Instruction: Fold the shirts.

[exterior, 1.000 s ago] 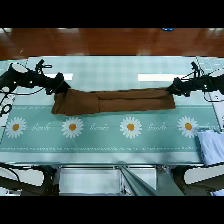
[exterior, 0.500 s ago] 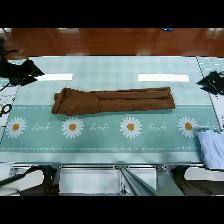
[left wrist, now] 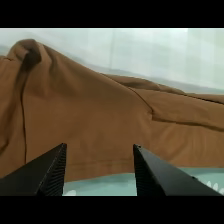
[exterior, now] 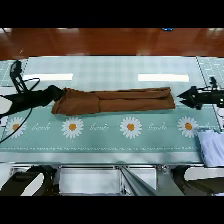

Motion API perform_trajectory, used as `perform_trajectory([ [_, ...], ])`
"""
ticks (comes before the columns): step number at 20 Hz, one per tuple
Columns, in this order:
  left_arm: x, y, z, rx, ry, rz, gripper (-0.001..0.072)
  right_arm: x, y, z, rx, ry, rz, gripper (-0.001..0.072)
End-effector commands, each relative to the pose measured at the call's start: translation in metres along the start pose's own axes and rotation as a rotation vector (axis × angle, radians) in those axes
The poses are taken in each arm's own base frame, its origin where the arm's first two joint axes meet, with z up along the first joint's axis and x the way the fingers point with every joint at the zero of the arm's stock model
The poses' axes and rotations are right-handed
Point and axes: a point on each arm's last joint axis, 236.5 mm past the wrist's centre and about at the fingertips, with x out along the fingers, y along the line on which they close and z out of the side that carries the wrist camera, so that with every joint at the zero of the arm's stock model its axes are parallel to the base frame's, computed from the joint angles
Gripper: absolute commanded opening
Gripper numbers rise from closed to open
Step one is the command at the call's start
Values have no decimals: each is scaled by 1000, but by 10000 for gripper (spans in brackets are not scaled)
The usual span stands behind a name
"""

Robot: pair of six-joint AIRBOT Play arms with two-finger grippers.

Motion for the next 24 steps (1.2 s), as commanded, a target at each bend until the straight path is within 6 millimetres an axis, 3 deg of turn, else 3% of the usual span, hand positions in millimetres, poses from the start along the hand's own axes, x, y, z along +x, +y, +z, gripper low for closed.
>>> perform_trajectory([
  [1, 5, -10, -11, -14, 8, -34, 508, 41, 14, -7, 21, 73, 30, 421],
  [6, 5, -10, -9, -14, -1, -34, 508, 71, 45, -10, -39, 123, 56, 415],
  [7, 5, -10, -7, -14, -11, -34, 508, 75, 50, -12, -52, 126, 53, 360],
  [8, 5, -10, -5, -14, -19, -34, 508, 76, 54, -14, -61, 129, 58, 225],
  [9, 5, -10, -3, -14, -27, -34, 508, 75, 59, -16, -83, 138, 71, 20],
  [10, 5, -10, -2, -14, -28, -34, 507, 72, 62, -16, -98, 137, 73, 22],
  [12, 5, -11, -3, -20, -27, -39, 503, 54, 69, -14, -132, 120, 75, 22],
  [13, 5, -15, -3, -37, -27, -53, 460, 39, 73, -12, -156, 104, 69, 22],
  [15, 6, -24, -4, -73, -20, -90, 23, 4, 79, -11, -215, 70, 44, 22],
  [17, 10, -43, -11, -30, -5, -142, 19, -35, 83, -14, -286, 31, -6, 22],
  [19, 26, -65, -30, -11, 68, -180, 19, -72, 90, -21, -346, -25, -51, 22],
  [22, 68, -111, -54, 73, 185, -219, 18, -109, 110, -46, -409, -102, -79, 22],
  [24, 108, -158, -75, 154, 295, -261, 18, -128, 129, -66, -446, -131, -56, 22],
])
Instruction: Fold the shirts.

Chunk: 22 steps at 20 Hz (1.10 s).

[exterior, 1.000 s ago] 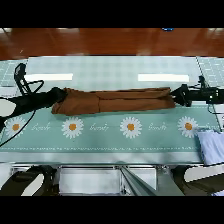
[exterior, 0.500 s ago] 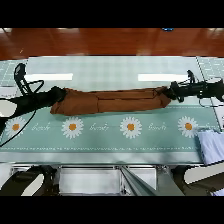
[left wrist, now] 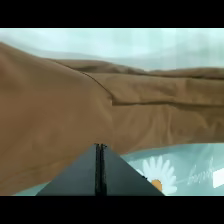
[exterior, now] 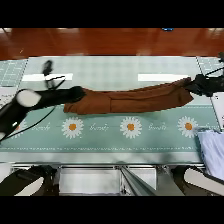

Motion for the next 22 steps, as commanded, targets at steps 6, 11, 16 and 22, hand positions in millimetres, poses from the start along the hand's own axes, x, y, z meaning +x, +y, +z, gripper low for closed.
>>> perform_trajectory([
  [6, 172, -146, -77, 262, 508, -191, 18, -84, 68, -23, -134, -182, -29, 22],
  [11, 220, -190, -132, 214, 616, -217, 18, -96, 96, -33, -158, -206, 33, 22],
  [16, 218, -205, -161, 263, 651, -245, 19, -97, 104, -34, -160, -205, 66, 22],
  [22, 142, -123, -27, 337, 545, -48, 19, -93, 127, -34, -181, -207, 135, 22],
])
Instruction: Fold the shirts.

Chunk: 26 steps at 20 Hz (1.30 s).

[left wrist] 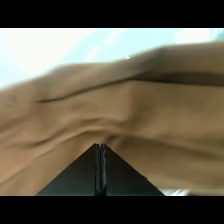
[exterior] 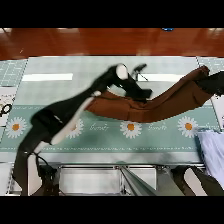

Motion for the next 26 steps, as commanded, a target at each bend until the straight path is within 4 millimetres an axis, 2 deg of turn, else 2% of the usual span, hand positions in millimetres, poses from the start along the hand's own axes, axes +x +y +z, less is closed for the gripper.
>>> perform_trajectory([
  [1, -99, 62, 11, 4, -58, 194, 19, 10, 25, 3, -19, -8, 64, 22],
  [4, -197, 99, -2, -7, -203, 362, 19, 49, 71, 6, -59, -7, 157, 22],
  [7, -281, 135, -56, -13, -286, 576, 19, 109, 123, -7, -64, 46, 264, 22],
  [9, -320, 151, -98, -83, -343, 655, 20, 156, 155, -29, -79, 137, 318, 22],
  [11, -343, 156, -133, -164, -424, 665, 19, 203, 182, -57, -107, 248, 348, 22],
  [13, -353, 154, -160, -231, -496, 656, 19, 245, 198, -83, -123, 338, 361, 22],
  [16, -349, 142, -188, -268, -545, 617, 20, 300, 206, -114, -117, 431, 364, 22],
  [18, -344, 140, -198, -270, -546, 603, 20, 325, 208, -129, -103, 475, 369, 22],
  [20, -338, 142, -203, -277, -534, 598, 19, 340, 210, -142, -88, 512, 377, 22],
  [21, -334, 143, -201, -281, -534, 586, 19, 344, 211, -145, -72, 517, 383, 89],
  [22, -329, 143, -198, -285, -545, 565, 19, 347, 213, -147, -68, 512, 389, 372],
  [23, -324, 142, -192, -290, -562, 536, 20, 346, 212, -141, -101, 493, 401, 420],
  [24, -318, 140, -187, -299, -574, 504, 19, 341, 207, -126, -105, 473, 404, 420],
  [26, -316, 145, -177, -291, -594, 497, 19, 315, 186, -75, -69, 412, 401, 419],
])
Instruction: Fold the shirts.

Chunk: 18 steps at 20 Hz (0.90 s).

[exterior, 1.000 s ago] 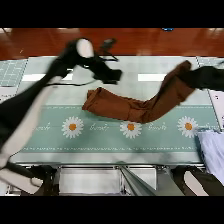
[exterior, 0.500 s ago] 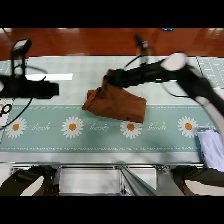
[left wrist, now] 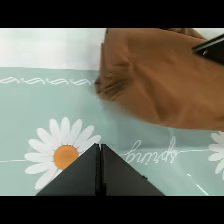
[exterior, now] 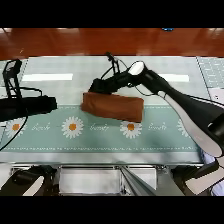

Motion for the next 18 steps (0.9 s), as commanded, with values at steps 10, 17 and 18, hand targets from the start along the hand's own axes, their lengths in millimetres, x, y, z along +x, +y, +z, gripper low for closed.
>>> perform_trajectory([
  [10, 2, 34, 19, -185, -66, -4, 19, -367, -186, -82, 331, -373, -618, 418],
  [17, 42, -18, -34, -150, 56, -141, 19, -211, -211, -151, 505, -232, -316, 422],
  [18, 45, -21, -40, -153, 66, -147, 20, -198, -212, -149, 520, -214, -291, 422],
])
